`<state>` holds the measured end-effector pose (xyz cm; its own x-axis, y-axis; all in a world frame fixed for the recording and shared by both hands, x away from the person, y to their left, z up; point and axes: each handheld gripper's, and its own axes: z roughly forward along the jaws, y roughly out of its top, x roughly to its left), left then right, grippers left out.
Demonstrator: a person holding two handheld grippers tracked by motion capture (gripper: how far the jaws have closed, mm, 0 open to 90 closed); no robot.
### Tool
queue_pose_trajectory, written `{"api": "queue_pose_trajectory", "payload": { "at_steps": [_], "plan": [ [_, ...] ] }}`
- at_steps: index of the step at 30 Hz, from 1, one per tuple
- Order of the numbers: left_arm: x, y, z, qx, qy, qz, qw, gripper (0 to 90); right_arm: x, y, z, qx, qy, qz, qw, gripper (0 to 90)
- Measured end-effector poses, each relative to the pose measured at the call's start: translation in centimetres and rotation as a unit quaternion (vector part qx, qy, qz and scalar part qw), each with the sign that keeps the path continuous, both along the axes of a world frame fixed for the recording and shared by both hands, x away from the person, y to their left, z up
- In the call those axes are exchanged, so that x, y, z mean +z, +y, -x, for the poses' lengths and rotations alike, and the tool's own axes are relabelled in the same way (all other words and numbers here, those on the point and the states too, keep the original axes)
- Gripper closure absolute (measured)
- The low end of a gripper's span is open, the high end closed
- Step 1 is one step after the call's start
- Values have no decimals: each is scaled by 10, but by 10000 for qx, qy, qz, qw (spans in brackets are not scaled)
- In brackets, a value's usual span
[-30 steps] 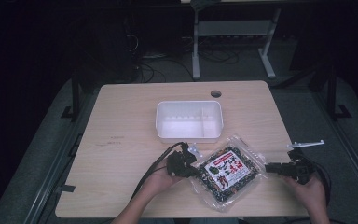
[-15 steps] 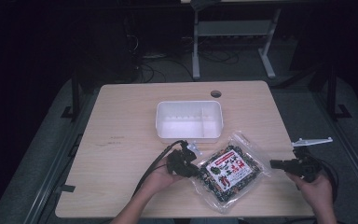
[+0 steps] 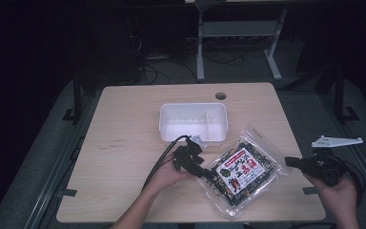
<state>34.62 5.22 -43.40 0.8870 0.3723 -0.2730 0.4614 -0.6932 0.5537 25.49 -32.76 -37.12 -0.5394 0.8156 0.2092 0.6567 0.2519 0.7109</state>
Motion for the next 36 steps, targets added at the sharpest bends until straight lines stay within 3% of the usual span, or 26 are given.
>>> {"api": "queue_pose_trajectory", "payload": {
  "at_steps": [4, 9, 13, 16, 23, 31, 36],
  "plan": [
    [-3, -4, -5, -82, 157, 98, 9998, 295, 16, 5, 6, 152, -197, 7, 9997, 899],
    [-5, -7, -13, -104, 409, 465, 9980, 258, 36, 15, 14, 405, -458, -49, 9981, 899],
    [-6, -7, -18, -161, 651, 828, 9943, 261, 51, 25, 19, 662, -708, -218, 9951, 899],
    [-7, -6, -21, -248, 885, 1115, 9895, 309, 54, 30, 18, 724, -760, -242, 9942, 899],
    [-9, -1, -23, -403, 1132, 1236, 9850, 389, 51, 38, 10, 780, -791, -269, 9934, 899],
    [-8, 13, -18, -537, 1088, 1477, 9816, 626, 51, 47, -1, 732, -974, -384, 9918, 899],
    [-3, 21, -13, -607, 879, 1422, 9841, 697, 45, 47, -7, 603, -1036, -600, 9910, 894]
  ]
}}
